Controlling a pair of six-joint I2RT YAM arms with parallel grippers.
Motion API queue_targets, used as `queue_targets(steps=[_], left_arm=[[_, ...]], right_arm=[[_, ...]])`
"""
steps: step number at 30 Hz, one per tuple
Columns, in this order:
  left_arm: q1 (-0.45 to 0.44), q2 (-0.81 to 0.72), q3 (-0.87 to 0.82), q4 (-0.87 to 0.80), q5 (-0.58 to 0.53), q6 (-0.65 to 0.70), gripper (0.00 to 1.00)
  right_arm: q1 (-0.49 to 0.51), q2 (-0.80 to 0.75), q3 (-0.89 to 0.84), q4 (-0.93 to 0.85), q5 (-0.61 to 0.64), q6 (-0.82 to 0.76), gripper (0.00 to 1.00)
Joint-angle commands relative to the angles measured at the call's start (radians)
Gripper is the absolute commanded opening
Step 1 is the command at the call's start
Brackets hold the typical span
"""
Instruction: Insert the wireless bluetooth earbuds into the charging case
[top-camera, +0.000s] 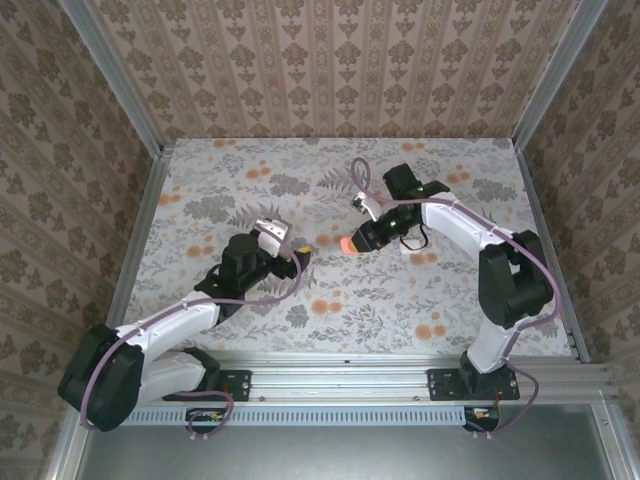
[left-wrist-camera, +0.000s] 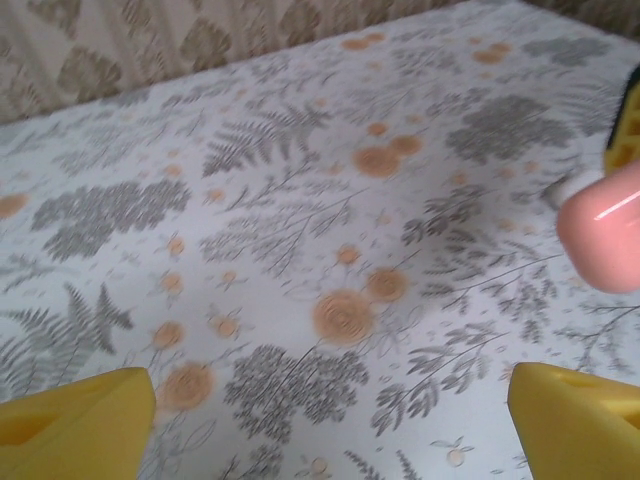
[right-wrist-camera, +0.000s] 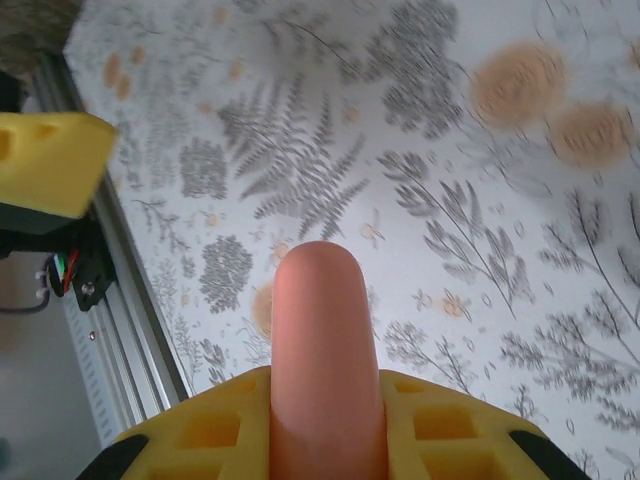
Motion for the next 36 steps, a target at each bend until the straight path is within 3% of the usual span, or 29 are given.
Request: queue_targets(steps=[1, 10, 30, 36], left_arm=[[0.01, 0.01, 0.042, -0.06, -0.058, -0.041, 0.92], [0.018, 0.006, 0.034, -0.092, -0.035, -0.038, 0.92], [0.033, 0.1, 0.084, -0.076, 0.072, -0.012, 0.91], [0.045, 0.104, 0.082, -0.066, 0.086, -0.016, 0.91]], right_arm=[[-0.015, 0.057, 0.053, -0.066, 0.046, 0.13, 0.22], [-0.052, 0.245, 0.171, -0.16, 0.049, 0.172, 0.21], [-0.102, 0.358, 0.179, -0.182, 0.055, 0.192, 0.23], [-0.117, 0.362, 0.17, -0.165, 0.081, 0.201, 0.28]])
